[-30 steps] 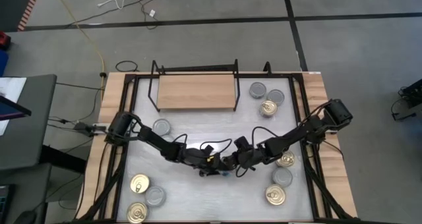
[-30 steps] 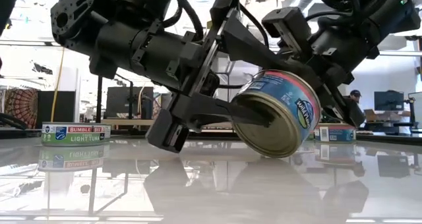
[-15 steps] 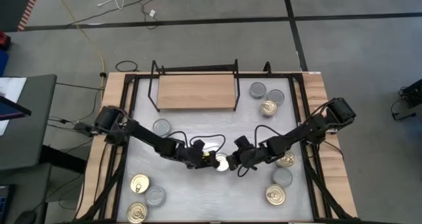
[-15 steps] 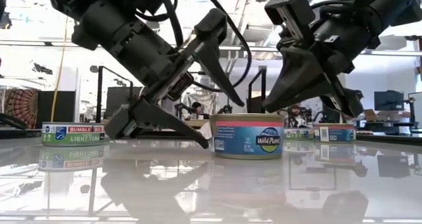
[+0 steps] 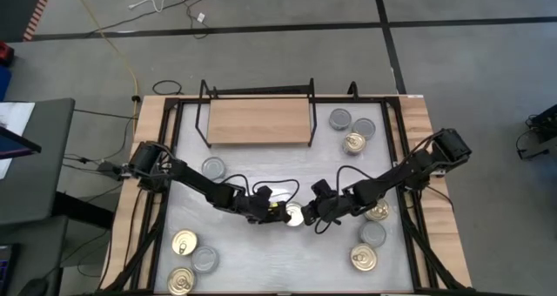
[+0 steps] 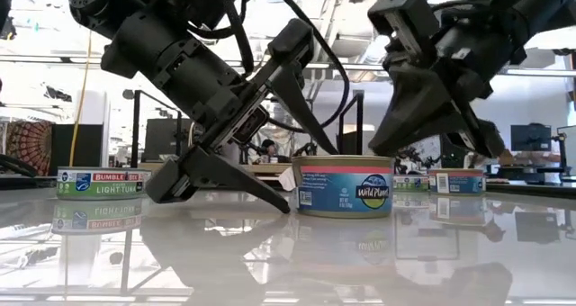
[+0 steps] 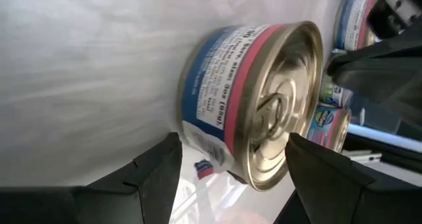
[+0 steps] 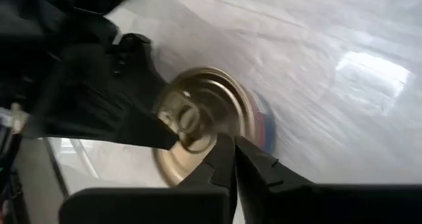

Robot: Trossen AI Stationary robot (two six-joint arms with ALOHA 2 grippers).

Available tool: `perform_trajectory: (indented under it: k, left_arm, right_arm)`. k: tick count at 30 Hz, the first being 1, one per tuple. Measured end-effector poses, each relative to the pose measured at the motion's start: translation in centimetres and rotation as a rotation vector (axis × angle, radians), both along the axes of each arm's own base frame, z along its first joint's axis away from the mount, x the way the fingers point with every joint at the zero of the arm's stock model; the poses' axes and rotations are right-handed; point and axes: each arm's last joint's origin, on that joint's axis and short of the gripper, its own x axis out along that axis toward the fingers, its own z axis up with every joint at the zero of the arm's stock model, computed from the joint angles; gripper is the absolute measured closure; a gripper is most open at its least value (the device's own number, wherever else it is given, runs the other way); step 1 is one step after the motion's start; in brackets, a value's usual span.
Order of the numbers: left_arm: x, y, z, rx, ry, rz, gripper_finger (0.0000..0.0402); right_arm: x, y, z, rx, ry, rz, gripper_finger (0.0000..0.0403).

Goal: Stack canned seafood by type on shelf
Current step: Put the blue tuna can on the shelf

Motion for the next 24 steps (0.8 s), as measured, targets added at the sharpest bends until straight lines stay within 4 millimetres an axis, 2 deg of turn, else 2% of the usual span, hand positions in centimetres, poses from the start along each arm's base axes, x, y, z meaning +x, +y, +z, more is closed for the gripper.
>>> perform_trajectory:
  k: [5,9,19,24]
  left_arm:
    - [0.0,0.0,0.6,0.055,-0.030,-0.045,0.0143]
    - [-0.4,0.2,1.8,0.125,-0.031,-0.082,0.0143]
    - [-2.8,0.8,5.7,0.437,0.002,-0.078,0.0143]
    - [-2.8,0.3,5.6,0.471,-0.005,-0.103,0.0143]
  right_arm:
    - [-0.7,-1.0,2.0,-0.035,-0.019,0.020,0.0332]
    - [-1.3,-1.4,2.7,-0.043,-0.009,0.013,0.0303]
    - [-0.9,0.9,-0.3,0.087,0.052,-0.079,0.0215]
    - [-0.4,1.2,-1.7,0.127,0.059,-0.124,0.0206]
